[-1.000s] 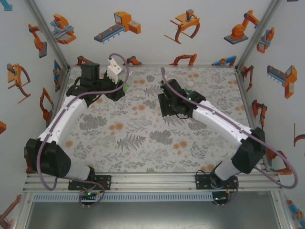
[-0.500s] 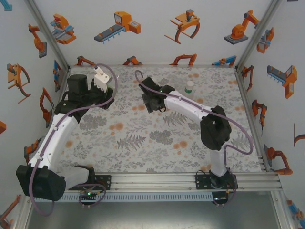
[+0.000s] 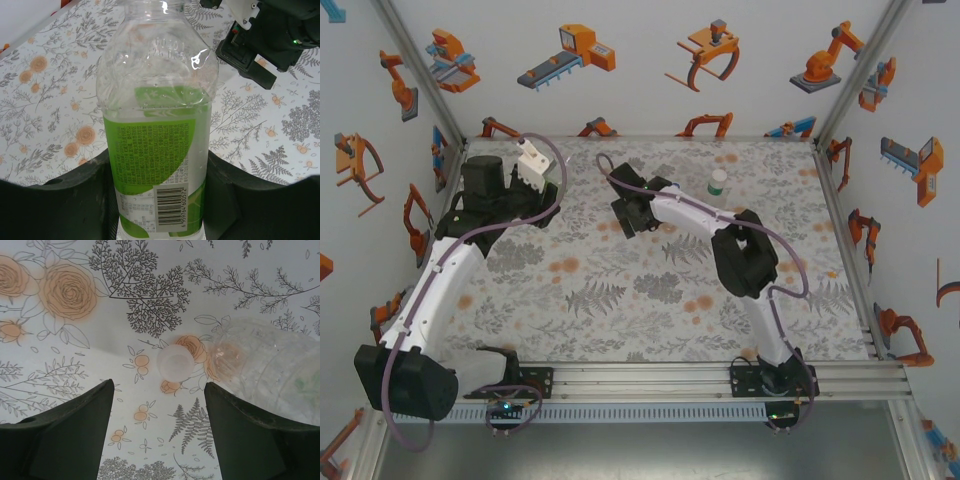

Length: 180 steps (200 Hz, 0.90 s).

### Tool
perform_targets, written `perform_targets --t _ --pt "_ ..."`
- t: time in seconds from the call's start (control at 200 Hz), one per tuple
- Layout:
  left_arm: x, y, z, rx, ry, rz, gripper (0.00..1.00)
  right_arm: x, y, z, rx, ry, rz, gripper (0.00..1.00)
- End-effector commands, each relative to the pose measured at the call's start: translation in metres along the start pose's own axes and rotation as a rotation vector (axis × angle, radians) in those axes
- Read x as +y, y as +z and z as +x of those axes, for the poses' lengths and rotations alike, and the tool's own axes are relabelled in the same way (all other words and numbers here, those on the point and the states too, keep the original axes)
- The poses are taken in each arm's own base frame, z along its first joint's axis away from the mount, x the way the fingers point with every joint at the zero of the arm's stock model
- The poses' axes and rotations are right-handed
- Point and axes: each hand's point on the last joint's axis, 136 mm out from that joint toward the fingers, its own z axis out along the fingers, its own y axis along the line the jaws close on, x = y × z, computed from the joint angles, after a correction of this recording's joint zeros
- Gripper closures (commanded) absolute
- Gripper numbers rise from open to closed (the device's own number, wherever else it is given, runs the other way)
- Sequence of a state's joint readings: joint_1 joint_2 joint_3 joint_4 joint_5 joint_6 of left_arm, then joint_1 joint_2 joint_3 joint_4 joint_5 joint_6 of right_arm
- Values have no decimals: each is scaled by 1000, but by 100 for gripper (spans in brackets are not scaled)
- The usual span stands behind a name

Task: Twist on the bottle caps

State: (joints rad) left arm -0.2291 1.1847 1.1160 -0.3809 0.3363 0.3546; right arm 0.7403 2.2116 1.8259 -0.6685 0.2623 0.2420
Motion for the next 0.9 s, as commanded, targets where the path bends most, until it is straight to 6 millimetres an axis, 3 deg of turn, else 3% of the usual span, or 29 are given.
perform_targets --t 0.0,0.355,0.706,0.896 --pt "-2 -6 -10 -43 6 9 100 2 2 -5 5 -1 -41 32" --pt "-2 -9 -13 -63 6 -1 100 6 20 5 42 -14 -71 32" --pt "-3 -12 -15 -74 8 1 100 17 14 14 73 -8 -163 34" --pt "-4 -12 -16 -78 6 6 100 17 10 8 28 3 -170 40"
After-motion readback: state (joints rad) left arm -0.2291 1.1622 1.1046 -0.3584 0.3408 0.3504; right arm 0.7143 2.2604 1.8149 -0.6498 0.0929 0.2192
